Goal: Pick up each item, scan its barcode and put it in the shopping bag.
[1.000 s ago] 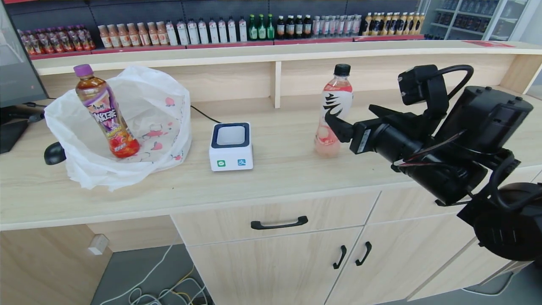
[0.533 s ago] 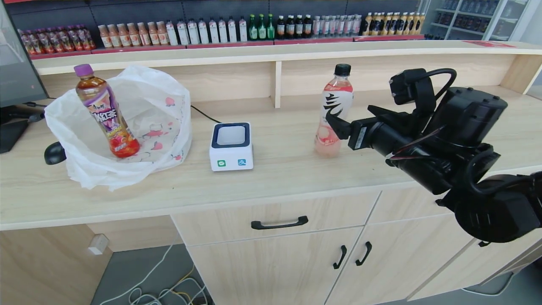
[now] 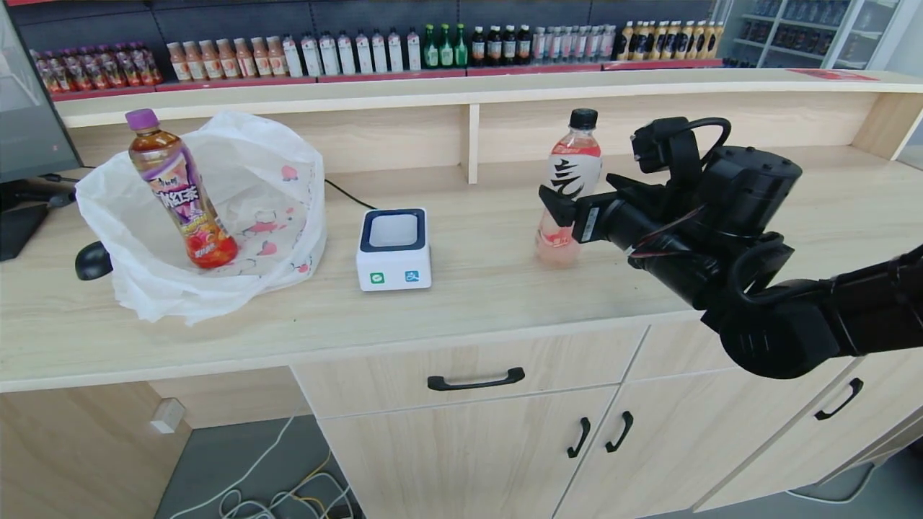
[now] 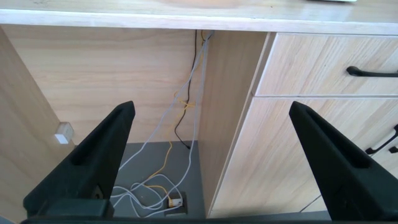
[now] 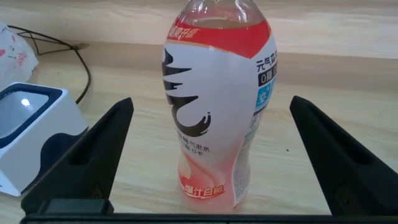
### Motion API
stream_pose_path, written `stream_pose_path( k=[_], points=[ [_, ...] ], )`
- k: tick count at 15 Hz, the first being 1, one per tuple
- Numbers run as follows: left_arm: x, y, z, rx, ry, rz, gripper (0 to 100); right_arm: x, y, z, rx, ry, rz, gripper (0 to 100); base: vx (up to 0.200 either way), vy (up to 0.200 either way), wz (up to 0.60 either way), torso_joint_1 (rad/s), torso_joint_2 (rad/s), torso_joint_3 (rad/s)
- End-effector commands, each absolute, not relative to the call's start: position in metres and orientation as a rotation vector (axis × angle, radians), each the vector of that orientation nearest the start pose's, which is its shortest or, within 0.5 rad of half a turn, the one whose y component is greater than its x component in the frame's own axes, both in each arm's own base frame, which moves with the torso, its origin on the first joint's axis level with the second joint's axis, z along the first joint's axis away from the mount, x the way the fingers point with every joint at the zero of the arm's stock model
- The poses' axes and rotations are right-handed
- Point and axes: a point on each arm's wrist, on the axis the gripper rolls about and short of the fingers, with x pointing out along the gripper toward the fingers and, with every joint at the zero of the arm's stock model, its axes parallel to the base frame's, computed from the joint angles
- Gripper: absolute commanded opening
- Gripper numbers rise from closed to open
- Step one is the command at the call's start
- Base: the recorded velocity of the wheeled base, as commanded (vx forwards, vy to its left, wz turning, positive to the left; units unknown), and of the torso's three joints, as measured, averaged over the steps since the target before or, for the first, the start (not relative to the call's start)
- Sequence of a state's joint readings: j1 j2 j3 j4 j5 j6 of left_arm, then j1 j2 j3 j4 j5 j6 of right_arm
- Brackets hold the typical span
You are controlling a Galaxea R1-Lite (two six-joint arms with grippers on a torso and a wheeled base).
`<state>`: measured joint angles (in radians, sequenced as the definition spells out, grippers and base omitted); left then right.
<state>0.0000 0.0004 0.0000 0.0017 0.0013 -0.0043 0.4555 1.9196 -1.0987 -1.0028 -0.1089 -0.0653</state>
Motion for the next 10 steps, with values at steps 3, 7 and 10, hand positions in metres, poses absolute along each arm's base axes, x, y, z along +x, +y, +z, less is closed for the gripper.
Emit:
stream_pose_path(
  k=[3, 7, 10],
  points=[
    [-0.023, 0.0, 0.075, -0.005, 0.002, 0.002, 100, 0.351, 0.165, 0.212, -0.02, -0.162, 0.339, 100, 0.0, 0.0, 0.0, 0.0, 0.0, 0.0],
    [-0.023, 0.0, 0.075, -0.006, 0.002, 0.002, 100, 0.365, 0.159, 0.21, -0.02, -0.173, 0.318, 100, 0.0, 0.0, 0.0, 0.0, 0.0, 0.0],
    [-0.023, 0.0, 0.075, -0.006, 0.002, 0.002, 100, 0.374, 0.162, 0.21, -0.017, -0.186, 0.314, 100, 0.0, 0.0, 0.0, 0.0, 0.0, 0.0]
  ],
)
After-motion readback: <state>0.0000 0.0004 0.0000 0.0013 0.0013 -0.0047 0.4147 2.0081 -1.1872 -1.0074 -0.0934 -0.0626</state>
